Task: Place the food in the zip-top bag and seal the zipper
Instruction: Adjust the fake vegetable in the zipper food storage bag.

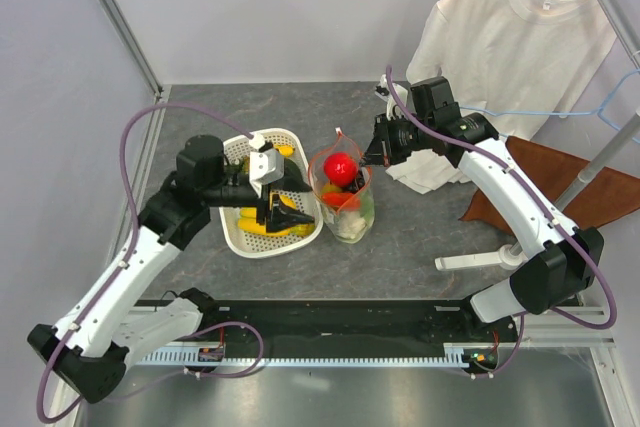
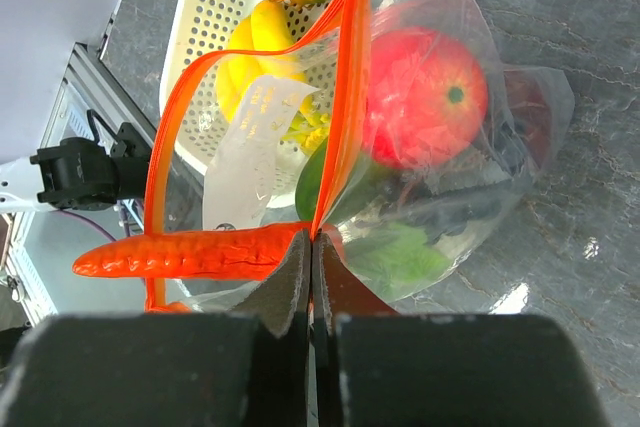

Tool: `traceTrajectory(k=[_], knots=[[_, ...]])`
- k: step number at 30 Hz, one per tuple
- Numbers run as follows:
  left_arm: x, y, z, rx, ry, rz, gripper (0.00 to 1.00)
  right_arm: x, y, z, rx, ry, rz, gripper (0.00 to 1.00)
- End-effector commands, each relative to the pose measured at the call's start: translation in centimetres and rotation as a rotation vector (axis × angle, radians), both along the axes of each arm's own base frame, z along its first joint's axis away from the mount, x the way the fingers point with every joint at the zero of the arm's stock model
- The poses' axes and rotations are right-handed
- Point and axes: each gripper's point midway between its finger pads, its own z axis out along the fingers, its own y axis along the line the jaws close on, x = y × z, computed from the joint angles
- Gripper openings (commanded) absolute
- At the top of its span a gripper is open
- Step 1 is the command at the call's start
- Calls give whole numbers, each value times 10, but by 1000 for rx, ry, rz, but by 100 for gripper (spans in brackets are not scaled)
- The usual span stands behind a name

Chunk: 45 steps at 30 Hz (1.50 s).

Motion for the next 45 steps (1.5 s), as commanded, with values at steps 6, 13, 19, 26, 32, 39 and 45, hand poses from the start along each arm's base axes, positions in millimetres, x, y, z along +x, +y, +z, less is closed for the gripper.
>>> traceTrajectory(k=[6, 13, 19, 26, 32, 39, 45], knots=[[6, -17, -8, -256, 168, 23, 72, -2, 2, 28, 34, -97, 27, 0], [34, -22, -25, -272, 127, 113, 72, -3, 2, 24, 31, -85, 26, 0], [46, -28, -38, -241, 106, 122, 71, -1, 4, 26, 38, -81, 27, 0], [43, -34, -52, -215, 84, 90, 70, 0, 4, 25, 36, -80, 22, 0], [48, -41, -53, -216, 120, 87, 57, 2, 5, 25, 38, -78, 22, 0], [56, -44, -35, -201, 166, 116, 22, 1, 5, 26, 38, -83, 26, 0], [65, -44, -12, -162, 208, 161, 2, 0, 4, 26, 35, -89, 30, 0]])
